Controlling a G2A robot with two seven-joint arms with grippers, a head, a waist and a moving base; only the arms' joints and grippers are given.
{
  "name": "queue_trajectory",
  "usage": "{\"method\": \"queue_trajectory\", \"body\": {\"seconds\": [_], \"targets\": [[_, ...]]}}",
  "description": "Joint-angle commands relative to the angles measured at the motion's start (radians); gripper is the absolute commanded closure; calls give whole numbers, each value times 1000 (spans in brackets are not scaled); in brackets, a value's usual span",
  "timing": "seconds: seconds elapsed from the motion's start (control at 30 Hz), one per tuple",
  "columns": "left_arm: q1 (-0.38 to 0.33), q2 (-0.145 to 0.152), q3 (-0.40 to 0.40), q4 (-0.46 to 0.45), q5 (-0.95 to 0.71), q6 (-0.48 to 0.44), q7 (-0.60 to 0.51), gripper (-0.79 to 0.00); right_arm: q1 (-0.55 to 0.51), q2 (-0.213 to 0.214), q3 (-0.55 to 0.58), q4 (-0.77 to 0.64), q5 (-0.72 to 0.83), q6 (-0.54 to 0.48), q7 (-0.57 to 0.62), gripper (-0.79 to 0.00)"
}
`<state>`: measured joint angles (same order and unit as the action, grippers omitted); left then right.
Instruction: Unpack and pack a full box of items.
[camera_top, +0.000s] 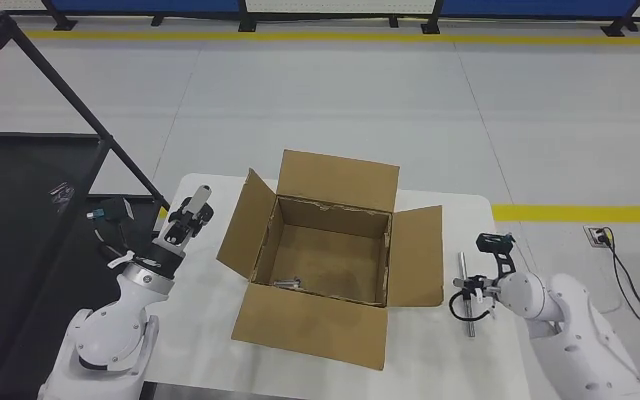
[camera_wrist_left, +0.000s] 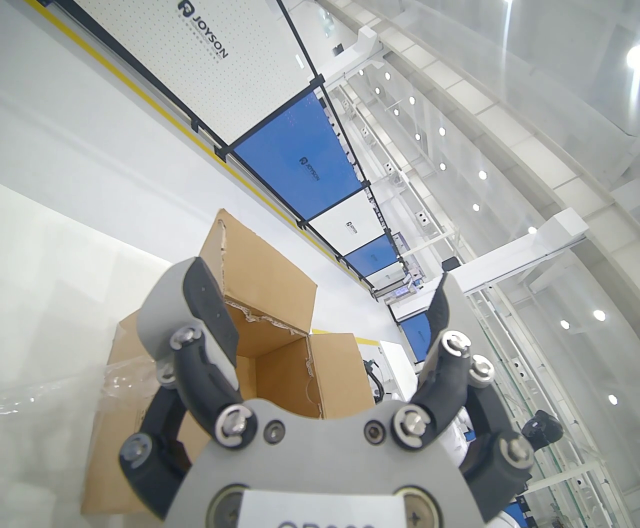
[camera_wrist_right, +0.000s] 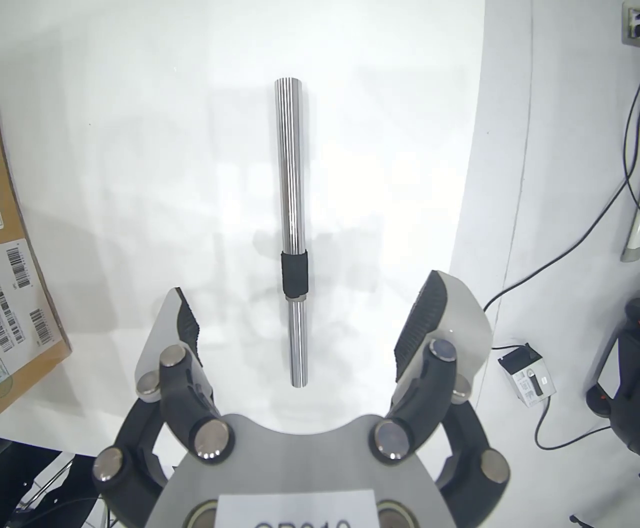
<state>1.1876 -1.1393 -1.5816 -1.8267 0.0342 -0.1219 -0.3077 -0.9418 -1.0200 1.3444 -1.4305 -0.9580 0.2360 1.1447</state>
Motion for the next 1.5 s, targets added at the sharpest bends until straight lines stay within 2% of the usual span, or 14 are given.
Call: {"method": "queue_trajectory", "body": {"seconds": [0.0,0.03,0.1,0.3,0.4,0.67,1.17,1.47], "targets": [[0,0,0,0,0,0,0,-785,10,-1,-2,25,9,-15,3,-588],[0,0,0,0,0,0,0,-785,14,-1,0,39,15,-21,5,-486],[0,0,0,0,0,0,0,-785,23,-2,-2,57,22,-39,11,-440],[0,0,0,0,0,0,0,-785,45,-7,-25,98,24,-54,22,-489],[0,0,0,0,0,0,0,-785,57,-11,-41,115,23,-54,23,-483],[0,0,0,0,0,0,0,-785,96,-22,-82,164,24,-56,30,-376],[0,0,0,0,0,0,0,-785,138,-36,-119,236,31,-60,35,-326],[0,0,0,0,0,0,0,-785,157,-41,-130,268,33,-69,38,-219]]}}
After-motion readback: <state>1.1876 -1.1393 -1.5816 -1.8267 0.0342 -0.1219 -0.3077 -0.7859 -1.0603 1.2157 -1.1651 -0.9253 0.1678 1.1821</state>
